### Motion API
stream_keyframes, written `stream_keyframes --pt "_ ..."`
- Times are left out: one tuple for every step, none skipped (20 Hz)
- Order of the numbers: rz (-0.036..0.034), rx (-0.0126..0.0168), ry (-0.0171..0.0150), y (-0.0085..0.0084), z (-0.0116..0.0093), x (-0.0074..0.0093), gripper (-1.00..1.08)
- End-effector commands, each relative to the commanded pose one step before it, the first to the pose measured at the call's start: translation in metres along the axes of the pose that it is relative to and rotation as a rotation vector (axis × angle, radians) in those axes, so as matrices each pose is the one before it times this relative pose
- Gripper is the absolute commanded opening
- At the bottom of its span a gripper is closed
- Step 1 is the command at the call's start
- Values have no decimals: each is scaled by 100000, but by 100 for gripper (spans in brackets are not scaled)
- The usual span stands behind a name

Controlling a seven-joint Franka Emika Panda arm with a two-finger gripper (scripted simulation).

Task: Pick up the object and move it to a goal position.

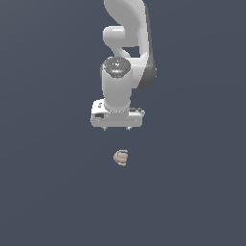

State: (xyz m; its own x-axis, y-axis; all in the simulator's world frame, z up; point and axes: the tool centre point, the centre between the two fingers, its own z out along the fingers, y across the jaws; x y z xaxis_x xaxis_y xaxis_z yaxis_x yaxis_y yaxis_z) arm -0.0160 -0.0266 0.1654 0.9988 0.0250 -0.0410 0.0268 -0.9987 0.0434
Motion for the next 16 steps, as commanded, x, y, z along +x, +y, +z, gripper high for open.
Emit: stream_keyframes --pt "0 0 0 1 0 0 100" --pt "-94 1 -25 -30 -14 2 100" --pt "-290 8 -80 -95 -36 7 100" --pt "-470 14 -131 -153 -60 10 100" --pt "-658 21 -183 -216 -82 16 100" --pt "-833 27 -232 -273 -105 22 100" --pt "-867 31 -241 -288 -107 26 100" --pt "-675 27 -188 -227 -82 25 100" --pt "-479 21 -134 -165 -57 23 100" --pt "-289 16 -81 -104 -31 19 100" --pt "-94 9 -27 -38 -8 13 100" --pt "94 -3 26 30 12 -1 100" --pt "93 -14 27 45 6 -25 100" --pt "0 0 0 33 -19 -32 100" --pt "0 0 0 -8 4 9 100" --pt "66 10 17 -22 33 49 100"
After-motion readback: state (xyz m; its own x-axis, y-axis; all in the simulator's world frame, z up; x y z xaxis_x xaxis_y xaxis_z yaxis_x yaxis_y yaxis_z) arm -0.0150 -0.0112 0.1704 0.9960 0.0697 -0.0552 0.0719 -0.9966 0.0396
